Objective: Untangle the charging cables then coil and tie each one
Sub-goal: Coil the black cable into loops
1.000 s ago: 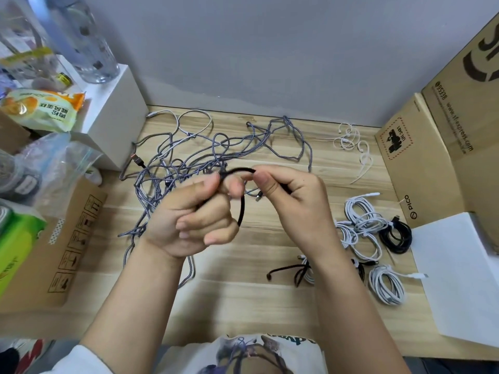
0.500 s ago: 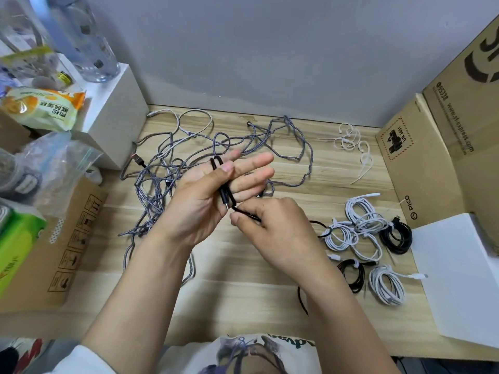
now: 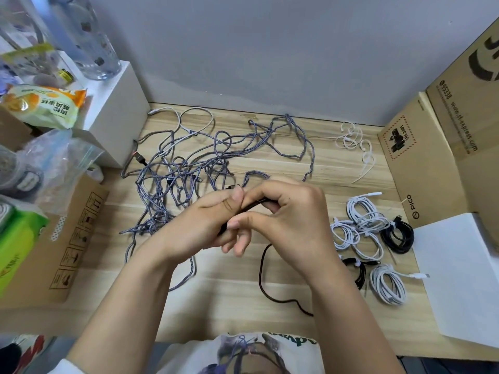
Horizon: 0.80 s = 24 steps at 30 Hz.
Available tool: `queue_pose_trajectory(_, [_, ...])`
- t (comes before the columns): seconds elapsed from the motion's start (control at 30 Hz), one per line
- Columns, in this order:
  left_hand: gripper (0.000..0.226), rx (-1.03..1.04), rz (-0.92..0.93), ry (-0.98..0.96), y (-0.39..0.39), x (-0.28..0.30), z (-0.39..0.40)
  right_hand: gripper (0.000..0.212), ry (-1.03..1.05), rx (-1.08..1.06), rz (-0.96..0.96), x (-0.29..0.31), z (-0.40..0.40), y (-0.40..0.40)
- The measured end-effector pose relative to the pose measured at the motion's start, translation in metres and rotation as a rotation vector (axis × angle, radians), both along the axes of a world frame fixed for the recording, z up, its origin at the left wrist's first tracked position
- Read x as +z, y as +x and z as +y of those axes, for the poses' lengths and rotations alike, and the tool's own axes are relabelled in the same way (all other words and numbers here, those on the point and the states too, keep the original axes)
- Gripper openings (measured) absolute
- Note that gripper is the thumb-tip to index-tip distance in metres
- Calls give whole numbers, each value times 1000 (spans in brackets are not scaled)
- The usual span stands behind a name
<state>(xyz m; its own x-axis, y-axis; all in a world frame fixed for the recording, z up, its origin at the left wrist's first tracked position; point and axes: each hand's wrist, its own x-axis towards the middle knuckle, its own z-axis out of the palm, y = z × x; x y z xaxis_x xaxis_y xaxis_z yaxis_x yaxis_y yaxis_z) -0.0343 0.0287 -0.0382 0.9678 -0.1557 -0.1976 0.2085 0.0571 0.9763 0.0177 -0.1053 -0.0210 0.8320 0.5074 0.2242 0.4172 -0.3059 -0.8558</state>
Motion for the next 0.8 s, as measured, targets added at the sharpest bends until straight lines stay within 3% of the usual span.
queue_pose_trajectory(0.13, [96, -162, 36, -125, -2, -5, 9, 13, 169, -5, 16, 1, -2, 3])
queue_pose_trajectory(0.2, [84, -191, 39, -246, -3, -5, 12, 13, 221, 17, 96, 1, -4, 5])
queue_pose_trajectory(0.27, [50, -218, 6, -285, -3, 0, 15, 11, 241, 39, 164, -1, -4, 5])
queue_pose_trajectory(0.3, [43, -253, 11, -286, -3, 2, 17, 10, 244, 47, 193, -3, -4, 4])
queue_pose_trajectory(0.43, [43, -397, 100, -332, -2, 7, 28, 13, 214, 75, 235, -8, -4, 6])
queue_pose_trajectory(0.53, [35, -439, 6, -625, -1, 12, 24, 16, 204, 110, 290, -9, -4, 9])
queue_pose_trajectory(0.6, [37, -368, -40, -896, 2, 24, 28, 18, 166, 155, 324, -11, -2, 9])
queue_pose_trajectory(0.67, [43, -155, -28, -967, 7, 32, 27, 19, 89, 209, 383, -12, 2, 5])
queue_pose_trajectory(0.73, [53, 97, -39, -741, 11, 28, 11, 20, -70, 214, 354, -15, 6, 1])
queue_pose_trajectory(0.8, [49, 221, -133, -586, 10, 17, 1, 22, -279, 205, 223, -15, 6, -1])
